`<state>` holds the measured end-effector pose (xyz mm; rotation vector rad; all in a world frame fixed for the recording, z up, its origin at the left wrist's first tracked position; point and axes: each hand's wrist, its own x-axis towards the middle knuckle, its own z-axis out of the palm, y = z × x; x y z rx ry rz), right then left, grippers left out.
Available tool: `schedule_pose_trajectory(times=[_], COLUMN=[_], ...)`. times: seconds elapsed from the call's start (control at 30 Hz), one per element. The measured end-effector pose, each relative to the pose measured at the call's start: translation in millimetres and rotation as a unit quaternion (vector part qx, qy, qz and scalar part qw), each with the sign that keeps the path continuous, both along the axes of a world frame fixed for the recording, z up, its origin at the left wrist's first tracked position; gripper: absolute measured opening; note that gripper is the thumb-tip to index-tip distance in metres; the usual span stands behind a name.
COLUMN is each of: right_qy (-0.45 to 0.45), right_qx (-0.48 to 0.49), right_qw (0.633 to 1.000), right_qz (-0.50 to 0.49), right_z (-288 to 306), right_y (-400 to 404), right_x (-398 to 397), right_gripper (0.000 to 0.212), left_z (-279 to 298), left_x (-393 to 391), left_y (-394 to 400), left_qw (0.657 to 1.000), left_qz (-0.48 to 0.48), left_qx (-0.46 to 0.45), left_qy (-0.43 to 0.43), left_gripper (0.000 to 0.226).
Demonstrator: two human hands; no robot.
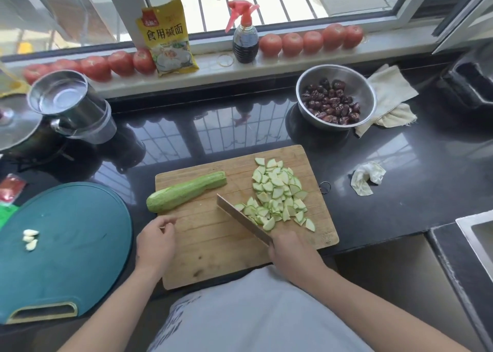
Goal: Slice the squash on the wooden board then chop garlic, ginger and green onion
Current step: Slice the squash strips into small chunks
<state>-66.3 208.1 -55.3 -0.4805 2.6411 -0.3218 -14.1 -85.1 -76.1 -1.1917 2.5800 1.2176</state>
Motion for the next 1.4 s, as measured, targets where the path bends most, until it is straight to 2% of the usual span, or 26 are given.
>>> schedule_pose_trajectory(times=[0.07, 0.17, 0.33, 0.4, 0.47, 0.5, 0.53, 0.57, 0.63, 0.7, 0.8, 0.97, 1.1, 1.17, 1.4], right_qy=[0.02, 0.027, 0.038, 0.018, 0.019, 0.029, 0.047, 0.07, 0.087, 0.092, 0.127, 0.145, 0.141, 0.13, 0.139], right_qx=[0.025, 0.037, -0.034, -0.052, -0.055, -0.052, -0.044, -0.037, -0.054, -0.085, -0.082, -0.09, -0.081, -0.073, -0.067], right_qw=[0.999, 0.999, 0.996, 0.996, 0.996, 0.996, 0.995, 0.994, 0.989, 0.984, 0.983, 0.981, 0.983, 0.985, 0.985], right_qz=[-0.004, 0.022, 0.077, 0.073, 0.073, 0.071, 0.073, 0.081, 0.111, 0.123, 0.103, 0.095, 0.086, 0.084, 0.071], right_z=[3.3, 8.9, 26.2, 30.2, 30.2, 30.1, 30.5, 31.7, 35.0, 40.1, 46.1, 43.5, 40.1, 39.1, 41.3], right_y=[9.3, 21.2, 45.4, 57.0, 67.1, 71.6, 74.8, 76.2, 77.1, 79.1, 87.5, 98.7, 107.4, 111.8, 126.0], right_x=[-13.2, -27.4, -20.6, -18.3, -19.4, -20.8, -22.3, -23.6, -25.3, -27.4, -30.9, -20.8, -19.9, -20.1, -22.6], right_gripper=[0.009, 0.015, 0.011, 0.021, 0.031, 0.034, 0.037, 0.04, 0.039, 0.036, 0.046, 0.041, 0.034, 0.038, 0.051], left_z=[0.8, 9.5, 48.3, 57.8, 56.4, 52.7, 46.9, 38.5, 20.9, 9.3, -0.2, 0.2, 1.6, -0.5, -5.9], left_x=[2.4, -0.2, -26.8, -40.9, -55.5, -63.0, -70.2, -77.9, -95.5, -113.6, -126.8, -126.4, -124.5, -127.4, -135.7], left_y=[6.1, 24.4, 40.8, 45.5, 63.1, 79.0, 98.7, 119.5, 156.3, 176.0, 177.9, 176.1, 177.4, 177.2, 174.3], left_qw=[1.0, 0.999, 0.982, 0.974, 0.962, 0.946, 0.915, 0.873, 0.78, 0.719, 0.679, 0.654, 0.664, 0.668, 0.657], left_qz=[-0.01, -0.017, -0.014, -0.06, -0.192, -0.288, -0.389, -0.482, -0.614, -0.674, -0.708, -0.73, -0.728, -0.728, -0.722], left_qx=[0.013, 0.039, 0.027, -0.006, -0.024, -0.025, -0.032, -0.05, -0.116, -0.161, -0.174, -0.164, -0.133, -0.122, -0.194], left_qy=[0.001, 0.025, 0.185, 0.219, 0.19, 0.146, 0.096, 0.058, 0.039, 0.053, 0.085, 0.114, 0.101, 0.096, 0.097], left_gripper=[0.027, 0.027, 0.033, 0.031, 0.024, 0.026, 0.034, 0.044, 0.057, 0.058, 0.056, 0.057, 0.056, 0.053, 0.051])
